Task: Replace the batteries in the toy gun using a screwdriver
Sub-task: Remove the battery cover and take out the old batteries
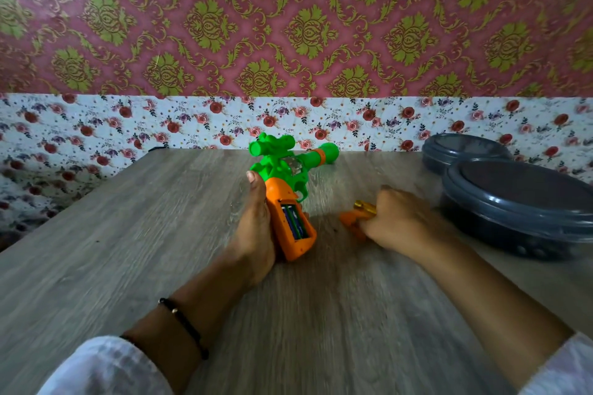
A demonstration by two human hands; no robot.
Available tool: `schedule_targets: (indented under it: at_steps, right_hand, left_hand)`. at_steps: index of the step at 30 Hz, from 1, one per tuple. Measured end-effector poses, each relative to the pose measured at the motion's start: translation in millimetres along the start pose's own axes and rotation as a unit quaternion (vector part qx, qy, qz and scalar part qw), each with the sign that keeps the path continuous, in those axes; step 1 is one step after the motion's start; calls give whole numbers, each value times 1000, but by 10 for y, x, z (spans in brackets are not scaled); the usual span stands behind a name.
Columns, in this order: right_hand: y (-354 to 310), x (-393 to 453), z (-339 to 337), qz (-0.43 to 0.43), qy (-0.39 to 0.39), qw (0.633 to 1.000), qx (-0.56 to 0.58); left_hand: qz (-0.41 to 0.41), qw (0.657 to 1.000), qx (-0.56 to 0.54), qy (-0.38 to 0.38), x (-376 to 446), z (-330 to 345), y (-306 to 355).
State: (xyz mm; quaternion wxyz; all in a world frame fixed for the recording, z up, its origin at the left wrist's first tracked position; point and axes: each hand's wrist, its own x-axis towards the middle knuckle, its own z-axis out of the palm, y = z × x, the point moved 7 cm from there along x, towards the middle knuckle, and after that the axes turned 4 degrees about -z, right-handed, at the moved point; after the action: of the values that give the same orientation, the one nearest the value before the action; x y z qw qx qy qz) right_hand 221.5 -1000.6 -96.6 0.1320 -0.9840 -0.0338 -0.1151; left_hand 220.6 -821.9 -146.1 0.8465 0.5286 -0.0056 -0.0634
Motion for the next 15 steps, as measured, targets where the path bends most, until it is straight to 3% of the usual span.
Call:
schedule_targets:
  at_steps: [3,7,12,15]
  right_hand:
    - [-86,31,-206,-65,80,983,150]
    - [-128,-5,-334,-71,130,874,462]
    - [-312,-53,-420,-108,139,892,416]
    - [-516,6,-423,-116,74,839,527]
  left_hand:
    - [-1,1000,0,7,23,-35,2]
    - [-10,1000,-17,21,20,-60,6]
    - [-32,999,-10,41,-10,-59,-17]
    - [-39,998,-15,44,-49,-24,-10]
